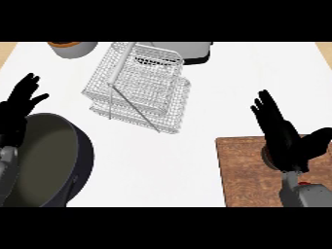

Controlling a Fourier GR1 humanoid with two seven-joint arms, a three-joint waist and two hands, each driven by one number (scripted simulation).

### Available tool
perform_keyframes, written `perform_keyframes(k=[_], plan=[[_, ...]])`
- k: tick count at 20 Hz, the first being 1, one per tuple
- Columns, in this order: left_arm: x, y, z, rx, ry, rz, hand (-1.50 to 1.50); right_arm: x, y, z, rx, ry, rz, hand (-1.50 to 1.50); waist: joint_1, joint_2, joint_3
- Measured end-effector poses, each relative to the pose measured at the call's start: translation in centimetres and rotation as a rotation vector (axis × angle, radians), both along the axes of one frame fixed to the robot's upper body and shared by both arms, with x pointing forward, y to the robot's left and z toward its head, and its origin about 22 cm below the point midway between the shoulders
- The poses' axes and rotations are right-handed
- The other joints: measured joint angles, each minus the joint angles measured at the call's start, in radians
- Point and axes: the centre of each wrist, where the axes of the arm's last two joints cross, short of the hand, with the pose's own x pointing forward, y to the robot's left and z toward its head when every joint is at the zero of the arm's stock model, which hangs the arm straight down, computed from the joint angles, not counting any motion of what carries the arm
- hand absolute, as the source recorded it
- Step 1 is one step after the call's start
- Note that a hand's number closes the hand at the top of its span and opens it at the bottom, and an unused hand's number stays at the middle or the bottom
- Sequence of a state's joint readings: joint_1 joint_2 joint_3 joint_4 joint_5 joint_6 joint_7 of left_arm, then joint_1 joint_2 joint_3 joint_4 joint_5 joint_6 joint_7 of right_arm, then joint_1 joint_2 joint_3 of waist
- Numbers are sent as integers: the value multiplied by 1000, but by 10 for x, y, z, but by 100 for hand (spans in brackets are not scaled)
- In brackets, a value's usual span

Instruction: Pick the tomato from the cutting board and place it in the tiered basket

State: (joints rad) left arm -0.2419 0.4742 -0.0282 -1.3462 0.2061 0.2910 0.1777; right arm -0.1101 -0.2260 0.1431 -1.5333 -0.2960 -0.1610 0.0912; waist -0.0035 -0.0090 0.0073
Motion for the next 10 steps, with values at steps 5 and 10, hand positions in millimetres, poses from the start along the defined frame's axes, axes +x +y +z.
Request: perform_keyframes(k=[5, 10], plan=[[-8, -6, -6, 19, -31, -1, 0, -13, -65, 36, -187, -179, -173, 150, -35, -10, 4], [-27, 7, -15, 31, -18, 45, 0, -40, -148, 45, -327, -166, -652, -150, -96, -21, 11]])
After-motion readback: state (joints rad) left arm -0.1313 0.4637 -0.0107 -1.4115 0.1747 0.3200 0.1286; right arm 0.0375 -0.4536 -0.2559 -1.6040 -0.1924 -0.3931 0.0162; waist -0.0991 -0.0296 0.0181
